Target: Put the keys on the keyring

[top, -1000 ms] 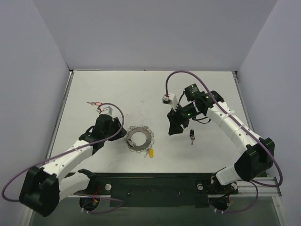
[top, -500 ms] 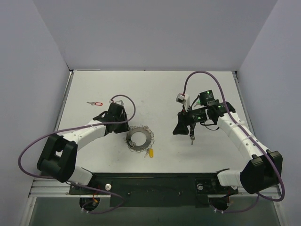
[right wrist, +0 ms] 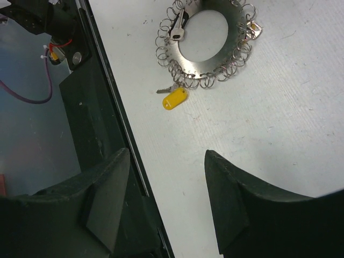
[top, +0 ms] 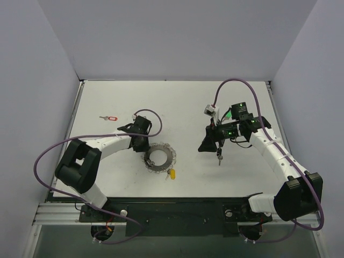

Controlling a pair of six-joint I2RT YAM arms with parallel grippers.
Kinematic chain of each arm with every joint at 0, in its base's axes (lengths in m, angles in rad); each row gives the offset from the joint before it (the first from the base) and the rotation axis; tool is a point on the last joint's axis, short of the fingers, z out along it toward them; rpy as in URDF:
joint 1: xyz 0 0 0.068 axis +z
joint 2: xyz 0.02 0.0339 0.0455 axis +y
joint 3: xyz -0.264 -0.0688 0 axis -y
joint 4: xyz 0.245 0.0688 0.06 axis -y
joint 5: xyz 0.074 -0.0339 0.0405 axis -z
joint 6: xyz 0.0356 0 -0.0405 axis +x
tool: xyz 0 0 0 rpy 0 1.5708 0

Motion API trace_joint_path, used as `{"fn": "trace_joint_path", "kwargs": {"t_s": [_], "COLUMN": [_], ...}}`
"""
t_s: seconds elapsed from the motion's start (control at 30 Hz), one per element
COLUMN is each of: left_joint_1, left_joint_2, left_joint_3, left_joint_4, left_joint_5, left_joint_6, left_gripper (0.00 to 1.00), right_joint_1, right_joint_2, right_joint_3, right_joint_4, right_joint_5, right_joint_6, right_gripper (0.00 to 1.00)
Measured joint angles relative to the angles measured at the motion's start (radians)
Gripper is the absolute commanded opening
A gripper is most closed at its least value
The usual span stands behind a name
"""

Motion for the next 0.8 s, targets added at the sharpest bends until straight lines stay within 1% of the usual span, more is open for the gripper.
{"fn": "trace_joint_path", "kwargs": {"t_s": [0.43,0.8], "left_joint_1": [-0.032,-0.032], "left_joint_2": [0.000,-0.005], "left_joint_3": [0.055,0.049], "left_joint_4": [-0.059,-0.081], "left_joint_5": [-0.097,-0.089], "left_joint_6": [0.029,0.037], "left_gripper": [0.27,0.28], "right_joint_1": [-0.008,-0.010], "right_joint_2": [0.001,0.003], "right_joint_3": [-0.014,-0.016], "right_joint_4": [0.002,0.002], "right_joint_5": [-0.031,-0.035], "right_joint_6": [0.000,0.000], "right_gripper": [0.53,0.53]}}
